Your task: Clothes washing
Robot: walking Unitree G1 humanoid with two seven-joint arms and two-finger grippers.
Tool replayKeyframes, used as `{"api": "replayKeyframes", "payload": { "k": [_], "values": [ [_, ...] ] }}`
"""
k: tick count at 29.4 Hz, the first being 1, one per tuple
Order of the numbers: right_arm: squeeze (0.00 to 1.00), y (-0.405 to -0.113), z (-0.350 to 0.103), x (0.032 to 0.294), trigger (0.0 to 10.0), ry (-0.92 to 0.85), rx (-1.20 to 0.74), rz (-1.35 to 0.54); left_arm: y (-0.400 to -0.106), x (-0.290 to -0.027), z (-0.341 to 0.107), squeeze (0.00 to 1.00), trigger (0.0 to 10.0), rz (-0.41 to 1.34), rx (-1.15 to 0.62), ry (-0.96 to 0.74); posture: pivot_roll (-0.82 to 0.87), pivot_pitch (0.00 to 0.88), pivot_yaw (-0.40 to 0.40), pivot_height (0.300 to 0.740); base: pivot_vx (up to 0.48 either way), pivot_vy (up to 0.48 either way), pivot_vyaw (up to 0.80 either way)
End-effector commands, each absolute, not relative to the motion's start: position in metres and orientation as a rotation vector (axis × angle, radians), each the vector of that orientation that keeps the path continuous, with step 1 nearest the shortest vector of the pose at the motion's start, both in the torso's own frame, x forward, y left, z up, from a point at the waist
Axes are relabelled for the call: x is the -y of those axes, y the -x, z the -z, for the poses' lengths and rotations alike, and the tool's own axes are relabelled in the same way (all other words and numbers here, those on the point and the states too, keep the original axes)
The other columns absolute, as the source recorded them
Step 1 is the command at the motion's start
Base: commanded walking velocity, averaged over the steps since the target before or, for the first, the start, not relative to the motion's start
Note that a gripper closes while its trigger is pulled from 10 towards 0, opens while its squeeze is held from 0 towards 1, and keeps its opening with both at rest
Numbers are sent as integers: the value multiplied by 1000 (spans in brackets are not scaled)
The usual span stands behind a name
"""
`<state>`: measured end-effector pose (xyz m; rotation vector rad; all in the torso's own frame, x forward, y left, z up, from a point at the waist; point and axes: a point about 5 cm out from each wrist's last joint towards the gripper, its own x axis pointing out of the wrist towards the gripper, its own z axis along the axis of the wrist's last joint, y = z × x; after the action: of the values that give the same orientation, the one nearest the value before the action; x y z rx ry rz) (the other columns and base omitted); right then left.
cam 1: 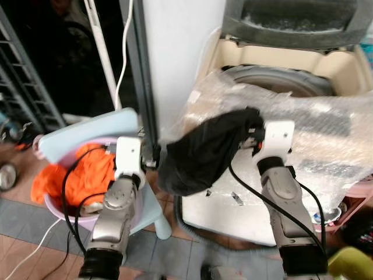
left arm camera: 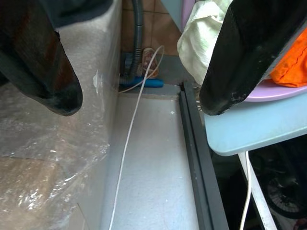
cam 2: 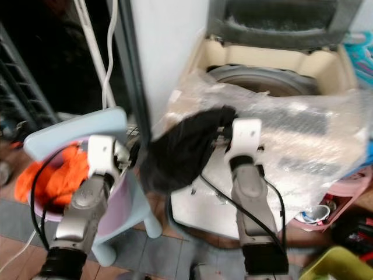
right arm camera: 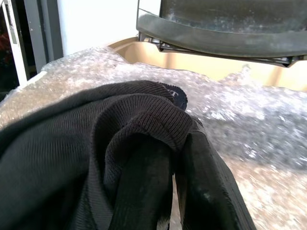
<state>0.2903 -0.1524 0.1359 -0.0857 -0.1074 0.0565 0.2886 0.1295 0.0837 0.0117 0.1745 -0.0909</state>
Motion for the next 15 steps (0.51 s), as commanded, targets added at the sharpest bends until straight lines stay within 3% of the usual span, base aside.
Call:
{"api": "replayKeyframes", "payload": {
  "k": [1, 4, 9, 15],
  "values": [
    [0, -290, -143, 149, 10000, 88, 139, -77, -288, -133, -84, 0, 10000, 79, -172, -14, -62, 0, 40, 740, 0, 0, 0],
    [0, -280, -136, 152, 10000, 90, 108, -78, -285, -135, -83, 0, 10000, 74, -180, 0, -70, 0, 42, 740, 0, 0, 0],
    [0, -283, -138, 151, 10000, 89, 115, -78, -285, -135, -83, 0, 10000, 75, -179, -1, -71, 0, 43, 740, 0, 0, -800],
    [0, -291, -147, 154, 10000, 103, 141, -80, -286, -137, -86, 0, 10000, 67, -168, -3, -66, 0, 41, 740, 0, 0, 0]
  ]
}}
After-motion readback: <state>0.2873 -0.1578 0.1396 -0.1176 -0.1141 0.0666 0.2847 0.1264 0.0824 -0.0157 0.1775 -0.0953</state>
